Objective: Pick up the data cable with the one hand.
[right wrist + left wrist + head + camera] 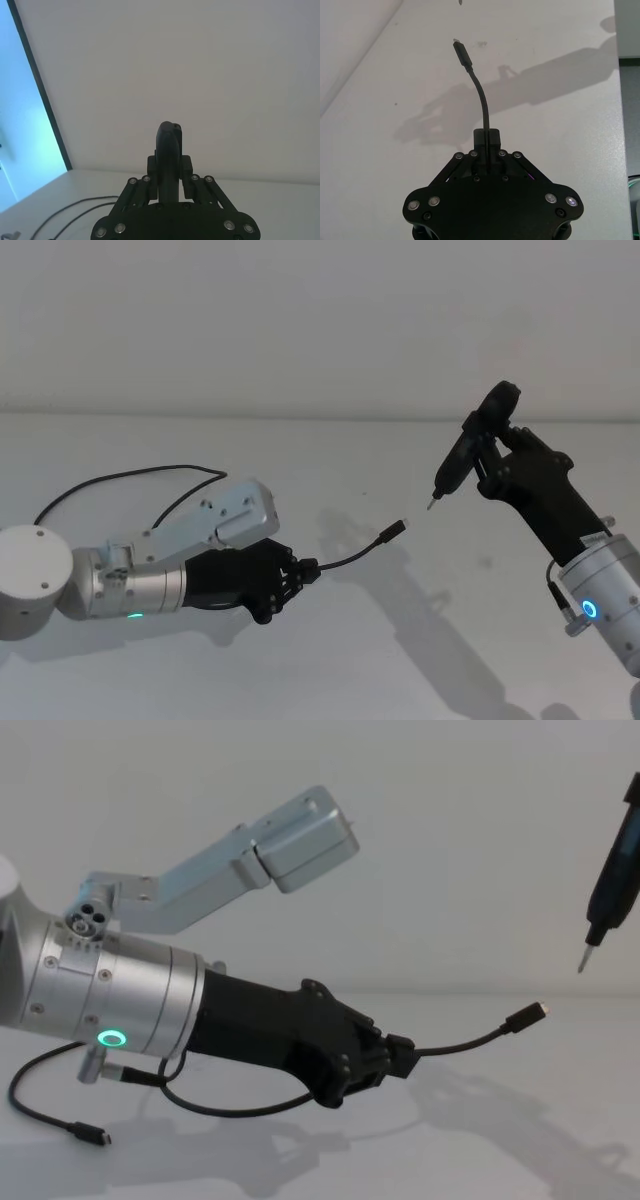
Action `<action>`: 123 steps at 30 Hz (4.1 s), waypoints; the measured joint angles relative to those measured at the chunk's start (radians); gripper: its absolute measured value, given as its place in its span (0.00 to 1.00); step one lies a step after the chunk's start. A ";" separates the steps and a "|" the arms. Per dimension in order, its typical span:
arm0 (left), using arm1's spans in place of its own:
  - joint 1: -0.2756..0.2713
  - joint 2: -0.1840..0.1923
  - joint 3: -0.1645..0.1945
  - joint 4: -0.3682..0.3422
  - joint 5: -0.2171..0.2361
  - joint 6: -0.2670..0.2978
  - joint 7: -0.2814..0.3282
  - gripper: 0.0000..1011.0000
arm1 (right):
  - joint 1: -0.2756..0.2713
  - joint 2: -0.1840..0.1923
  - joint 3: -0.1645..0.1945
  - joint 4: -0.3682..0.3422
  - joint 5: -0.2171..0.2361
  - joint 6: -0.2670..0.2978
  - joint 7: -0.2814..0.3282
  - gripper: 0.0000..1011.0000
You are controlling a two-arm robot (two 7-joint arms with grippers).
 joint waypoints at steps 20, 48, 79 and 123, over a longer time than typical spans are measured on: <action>0.006 0.013 -0.007 -0.023 0.004 -0.023 -0.003 0.04 | 0.025 -0.035 0.021 0.064 0.134 0.028 0.019 0.27; 0.008 0.017 -0.008 -0.028 0.005 -0.028 -0.003 0.04 | 0.049 -0.033 0.012 0.119 0.193 0.038 0.009 0.27; 0.008 0.017 -0.008 -0.028 0.005 -0.028 -0.003 0.04 | 0.033 -0.011 0.002 0.080 0.240 0.049 -0.005 0.27; 0.008 0.017 -0.008 -0.028 0.005 -0.028 -0.003 0.04 | 0.042 0.014 -0.024 0.088 0.253 0.018 -0.035 0.27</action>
